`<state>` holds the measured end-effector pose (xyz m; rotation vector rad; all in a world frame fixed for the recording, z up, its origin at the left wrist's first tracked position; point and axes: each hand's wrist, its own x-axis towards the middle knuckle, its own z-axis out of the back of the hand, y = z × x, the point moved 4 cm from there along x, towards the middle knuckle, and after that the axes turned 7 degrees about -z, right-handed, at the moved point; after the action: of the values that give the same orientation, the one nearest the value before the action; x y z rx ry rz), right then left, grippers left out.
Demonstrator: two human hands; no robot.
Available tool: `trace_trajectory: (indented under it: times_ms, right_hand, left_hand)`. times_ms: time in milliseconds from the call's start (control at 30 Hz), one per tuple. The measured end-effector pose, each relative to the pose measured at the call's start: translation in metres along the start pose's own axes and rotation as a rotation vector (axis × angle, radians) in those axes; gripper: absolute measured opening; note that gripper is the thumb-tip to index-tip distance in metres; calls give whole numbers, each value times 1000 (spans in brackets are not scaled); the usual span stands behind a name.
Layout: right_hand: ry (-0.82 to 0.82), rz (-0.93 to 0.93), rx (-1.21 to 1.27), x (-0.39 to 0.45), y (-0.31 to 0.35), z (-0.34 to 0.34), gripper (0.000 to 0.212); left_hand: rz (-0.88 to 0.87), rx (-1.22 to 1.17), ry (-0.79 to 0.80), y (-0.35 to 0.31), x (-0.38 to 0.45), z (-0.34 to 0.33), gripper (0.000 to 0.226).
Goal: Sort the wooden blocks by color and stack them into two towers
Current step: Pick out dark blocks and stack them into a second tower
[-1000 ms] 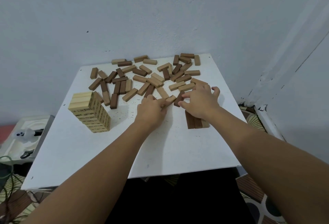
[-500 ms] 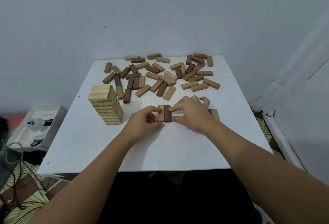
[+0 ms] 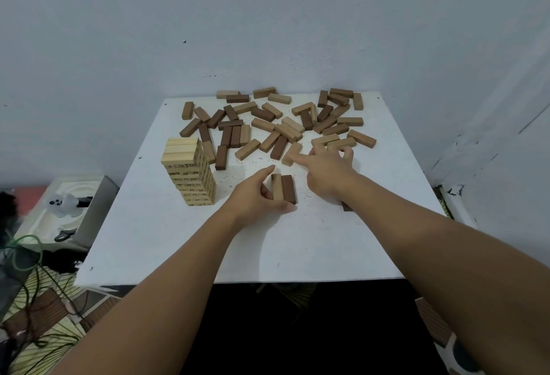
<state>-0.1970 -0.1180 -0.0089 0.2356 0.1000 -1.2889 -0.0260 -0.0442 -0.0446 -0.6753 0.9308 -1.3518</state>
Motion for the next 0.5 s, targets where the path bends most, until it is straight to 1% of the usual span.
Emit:
trace_trajectory:
  times_ms: [67, 133, 200, 300, 500]
  right_hand:
    - [-14, 23, -69, 1, 3, -2, 74]
    - [-72, 55, -90, -1, 4, -4, 69]
    - [-134, 97, -59, -4, 3, -4, 55]
    - [-150, 115, -8, -11, -1, -5, 35]
    - [-142, 100, 42, -27, -16, -5, 34]
  left_hand:
    - [25, -2, 21, -1, 3, 1, 106]
    - [41, -8, 25, -1, 5, 1, 97]
    - [41, -11, 16, 0, 5, -1, 85]
    - [26, -14, 8, 1, 6, -2, 79]
    - [23, 15, 36, 0, 5, -1, 74]
